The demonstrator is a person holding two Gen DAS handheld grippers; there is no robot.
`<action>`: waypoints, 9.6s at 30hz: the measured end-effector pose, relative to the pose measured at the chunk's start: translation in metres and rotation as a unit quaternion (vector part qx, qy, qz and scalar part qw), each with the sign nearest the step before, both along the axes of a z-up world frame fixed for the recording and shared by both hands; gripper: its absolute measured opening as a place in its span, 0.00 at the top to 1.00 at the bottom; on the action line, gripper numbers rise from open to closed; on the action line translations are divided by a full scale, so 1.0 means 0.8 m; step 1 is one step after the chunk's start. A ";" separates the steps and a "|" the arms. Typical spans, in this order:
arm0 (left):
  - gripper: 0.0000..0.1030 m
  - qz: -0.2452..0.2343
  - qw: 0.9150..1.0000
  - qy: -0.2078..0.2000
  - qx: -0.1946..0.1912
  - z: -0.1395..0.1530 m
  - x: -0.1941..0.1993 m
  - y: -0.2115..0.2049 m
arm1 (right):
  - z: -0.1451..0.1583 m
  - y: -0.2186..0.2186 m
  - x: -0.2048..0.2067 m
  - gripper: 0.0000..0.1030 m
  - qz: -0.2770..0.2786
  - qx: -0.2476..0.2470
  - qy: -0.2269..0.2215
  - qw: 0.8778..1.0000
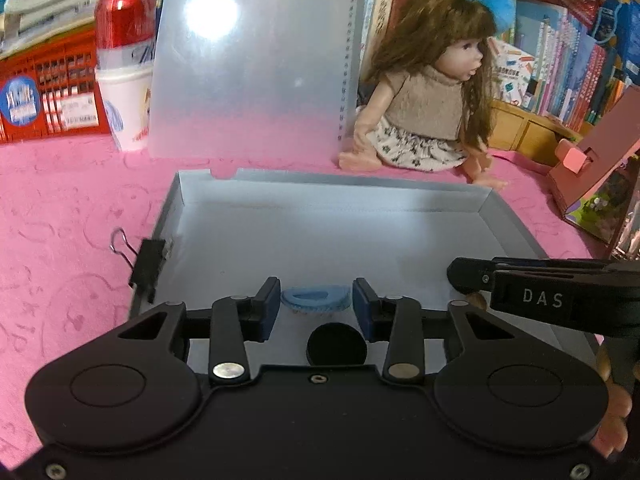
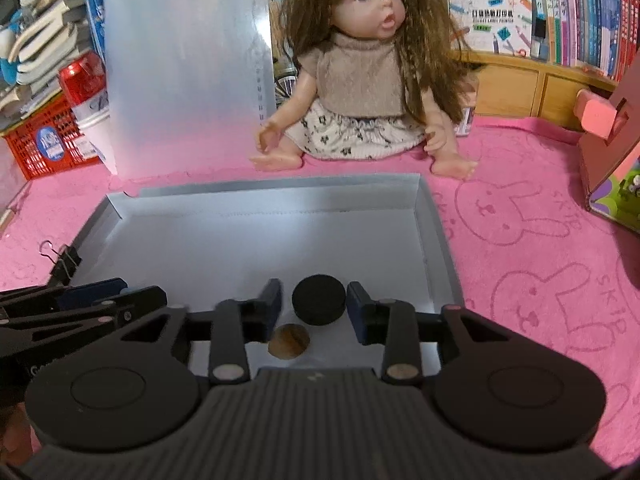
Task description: Organize rigid objects
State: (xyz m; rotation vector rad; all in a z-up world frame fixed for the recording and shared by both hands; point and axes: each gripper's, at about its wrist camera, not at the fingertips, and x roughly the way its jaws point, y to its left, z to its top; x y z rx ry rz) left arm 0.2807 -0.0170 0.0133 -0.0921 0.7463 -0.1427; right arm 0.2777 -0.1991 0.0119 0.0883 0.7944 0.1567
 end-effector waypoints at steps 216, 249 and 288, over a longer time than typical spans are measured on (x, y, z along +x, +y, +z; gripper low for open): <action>0.59 0.024 0.992 -0.116 0.031 0.035 -0.218 0.000 | 0.012 -0.010 -0.218 0.52 -0.034 0.001 -0.117 0.993; 0.59 0.002 1.000 0.014 0.001 0.002 -0.112 0.003 | 0.002 0.000 -0.099 0.51 0.000 -0.023 0.024 0.999; 0.58 0.020 0.999 -0.008 0.033 -0.009 -0.097 -0.005 | -0.008 0.009 -0.097 0.33 -0.004 -0.049 -0.009 0.999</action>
